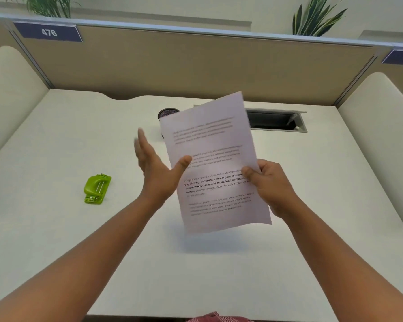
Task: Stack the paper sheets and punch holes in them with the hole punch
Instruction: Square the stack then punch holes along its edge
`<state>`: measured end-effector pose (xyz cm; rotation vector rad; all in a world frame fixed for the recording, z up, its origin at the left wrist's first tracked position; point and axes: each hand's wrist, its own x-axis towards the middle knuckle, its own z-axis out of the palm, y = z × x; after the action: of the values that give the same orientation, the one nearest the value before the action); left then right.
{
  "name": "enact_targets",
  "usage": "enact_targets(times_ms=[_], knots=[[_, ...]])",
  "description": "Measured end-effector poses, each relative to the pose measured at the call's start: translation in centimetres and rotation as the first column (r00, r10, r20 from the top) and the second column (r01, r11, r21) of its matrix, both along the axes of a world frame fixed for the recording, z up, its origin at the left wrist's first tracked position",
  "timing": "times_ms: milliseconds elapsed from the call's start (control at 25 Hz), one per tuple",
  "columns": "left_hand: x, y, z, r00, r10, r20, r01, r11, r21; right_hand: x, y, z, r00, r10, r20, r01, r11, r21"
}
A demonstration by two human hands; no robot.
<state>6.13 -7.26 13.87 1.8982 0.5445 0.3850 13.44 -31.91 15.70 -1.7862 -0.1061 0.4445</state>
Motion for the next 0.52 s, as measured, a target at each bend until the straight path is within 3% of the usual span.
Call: enact_targets(times_ms=[80,120,200,280,520], knots=[[0.0,0.7,-1.3,0.992,-0.125,-0.030,0.098,0.888,-0.449,0.1,-0.3,-0.8,0.999,-0.013,-0.038,0.018,0.992,0.121],[-0.1,1.0,-1.9,0.983,-0.184,0.014,0.162,0.821,-0.547,0.0,-0.3,-1.2,0.999,-0.008,-0.041,0.015,0.984,0.176],[0.0,1.0,-2.9,0.963,-0.237,0.125,0.266,0.778,-0.569,-0.3,-0.2,-2.0,0.999,-0.004,-0.037,0.013,0.965,0.263],[-0.1,0.8,-3.5,0.957,-0.225,0.181,0.288,0.793,-0.537,-0.6,-0.1,-2.9,1.000,-0.006,-0.031,0.015,0.951,0.309],[-1.0,0.5,-4.6,0.976,-0.146,0.161,0.201,0.888,-0.414,-1.0,-0.3,-5.0,1.000,0.021,-0.008,-0.019,0.964,0.264]])
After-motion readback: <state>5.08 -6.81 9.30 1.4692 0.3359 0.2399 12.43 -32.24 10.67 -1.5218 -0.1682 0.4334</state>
